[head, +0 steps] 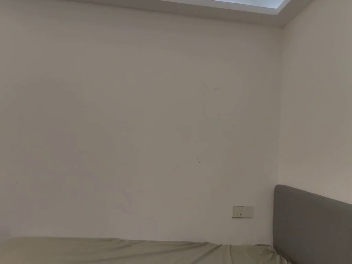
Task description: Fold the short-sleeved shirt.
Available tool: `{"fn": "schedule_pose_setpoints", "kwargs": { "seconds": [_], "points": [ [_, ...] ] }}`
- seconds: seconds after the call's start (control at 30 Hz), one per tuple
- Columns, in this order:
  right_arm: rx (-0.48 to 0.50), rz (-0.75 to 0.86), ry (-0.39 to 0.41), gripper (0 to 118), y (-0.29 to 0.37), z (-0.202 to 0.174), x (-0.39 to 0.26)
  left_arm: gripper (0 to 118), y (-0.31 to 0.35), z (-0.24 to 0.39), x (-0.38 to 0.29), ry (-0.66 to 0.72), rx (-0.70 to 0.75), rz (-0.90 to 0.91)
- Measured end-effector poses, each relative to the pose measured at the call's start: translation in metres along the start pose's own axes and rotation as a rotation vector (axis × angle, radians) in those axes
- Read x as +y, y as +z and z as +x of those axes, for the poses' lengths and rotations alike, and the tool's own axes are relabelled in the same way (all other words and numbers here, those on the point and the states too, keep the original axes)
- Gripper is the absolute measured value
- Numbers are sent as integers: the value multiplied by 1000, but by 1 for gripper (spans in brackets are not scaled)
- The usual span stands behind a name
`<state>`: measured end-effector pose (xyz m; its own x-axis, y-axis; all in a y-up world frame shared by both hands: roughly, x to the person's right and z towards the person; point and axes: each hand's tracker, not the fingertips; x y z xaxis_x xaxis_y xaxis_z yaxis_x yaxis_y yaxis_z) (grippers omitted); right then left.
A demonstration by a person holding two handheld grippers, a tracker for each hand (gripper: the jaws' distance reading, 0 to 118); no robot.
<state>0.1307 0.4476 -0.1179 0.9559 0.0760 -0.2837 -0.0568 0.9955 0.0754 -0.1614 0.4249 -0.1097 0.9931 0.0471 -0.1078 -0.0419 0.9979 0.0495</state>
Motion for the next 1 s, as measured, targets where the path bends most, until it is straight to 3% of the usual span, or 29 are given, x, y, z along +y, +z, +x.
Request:
{"fn": "schedule_pose_setpoints", "kwargs": {
  "seconds": [0.03,0.07,0.13,0.17,0.23,0.3,0.4,0.53,1.0],
  "points": [
    [0,-1,0,106,1,-1,0,80,0,3,2,-13,14,7],
    [-8,6,5,91,1,-4,-1,67,0,7,4,-35,45,15],
    [-153,19,65,17,-2,-12,-2,33,0,9,6,-37,63,15],
    [-139,38,57,5,-2,-11,-4,15,-1,8,8,-22,54,12],
    [-51,9,-8,5,0,-6,-2,7,-2,4,9,20,9,-7],
    [-62,6,-11,5,2,-2,-1,0,-3,3,7,5,0,-11],
    [-77,8,5,5,2,-1,-1,0,-4,2,5,-16,6,-12],
    [-65,-5,-42,5,0,3,-1,0,-4,-3,6,26,-46,-23],
    [-81,-18,-4,5,-15,-9,-8,0,-12,-17,5,50,78,-36]
  ]
}}
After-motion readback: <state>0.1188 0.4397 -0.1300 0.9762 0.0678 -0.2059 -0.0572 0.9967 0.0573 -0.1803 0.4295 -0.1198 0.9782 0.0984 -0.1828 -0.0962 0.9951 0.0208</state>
